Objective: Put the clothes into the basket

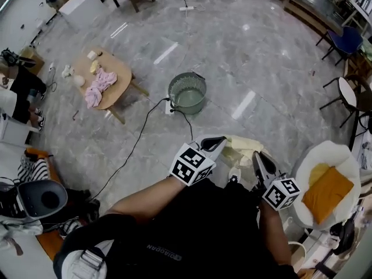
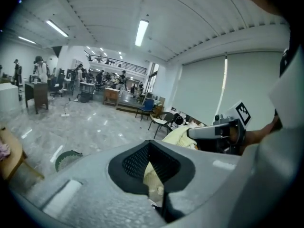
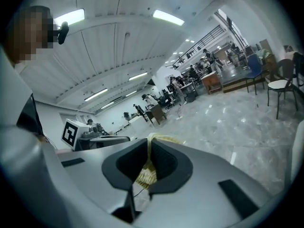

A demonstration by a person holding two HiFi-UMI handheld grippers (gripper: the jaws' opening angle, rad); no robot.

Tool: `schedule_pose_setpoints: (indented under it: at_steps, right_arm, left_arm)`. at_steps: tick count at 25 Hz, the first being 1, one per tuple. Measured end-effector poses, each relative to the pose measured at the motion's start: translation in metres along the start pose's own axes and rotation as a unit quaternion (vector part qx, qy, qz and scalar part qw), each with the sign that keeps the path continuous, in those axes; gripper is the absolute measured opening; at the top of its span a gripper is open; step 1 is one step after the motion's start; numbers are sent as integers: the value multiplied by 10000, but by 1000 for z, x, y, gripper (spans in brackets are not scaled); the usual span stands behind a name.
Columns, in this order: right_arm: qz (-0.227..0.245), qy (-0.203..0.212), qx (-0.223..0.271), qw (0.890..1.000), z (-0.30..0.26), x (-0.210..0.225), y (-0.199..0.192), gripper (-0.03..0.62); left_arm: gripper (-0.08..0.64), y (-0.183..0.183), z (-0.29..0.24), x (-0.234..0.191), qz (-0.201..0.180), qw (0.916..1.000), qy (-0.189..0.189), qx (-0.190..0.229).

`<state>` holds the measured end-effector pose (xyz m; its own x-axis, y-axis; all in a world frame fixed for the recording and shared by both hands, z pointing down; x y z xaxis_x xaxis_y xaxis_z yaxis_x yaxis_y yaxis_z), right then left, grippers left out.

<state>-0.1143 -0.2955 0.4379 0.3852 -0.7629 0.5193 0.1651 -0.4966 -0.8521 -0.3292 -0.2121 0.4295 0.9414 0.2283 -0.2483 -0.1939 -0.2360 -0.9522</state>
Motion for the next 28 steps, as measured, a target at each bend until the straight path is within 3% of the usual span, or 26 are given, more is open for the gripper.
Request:
schedule_pose_setpoints:
  at_steps: [4,12,18,28]
  right_arm:
    - [39,631,-386,9973,-43,27,19,35]
    - [301,1637,-975,9812,-100,72,44,35]
    - [299,2023,-1240,9710,-114,108,43,35]
    - [103,2188,-1750,9599,-145,132,31,35]
  left_arm:
    - [0,11,-12,-18,139,9963,836,167]
    - [0,23,-40,-17,299,9800,1909,483]
    - [0,8,-56,-7,455,9666,2471,506]
    - [0,6,-49,-17,623,9461,3146,459]
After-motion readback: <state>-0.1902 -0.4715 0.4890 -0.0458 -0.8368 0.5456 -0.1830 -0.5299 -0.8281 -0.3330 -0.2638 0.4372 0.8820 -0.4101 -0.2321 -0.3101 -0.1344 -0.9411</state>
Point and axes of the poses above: the fingertips, and each gripper's own axes: z backward along the fingers, x to its right, y out of its top, the point moved 9 cm from there along z, backward along the fingers, and after that the axes turned 15 degrees about x, right-handed, at the moved point
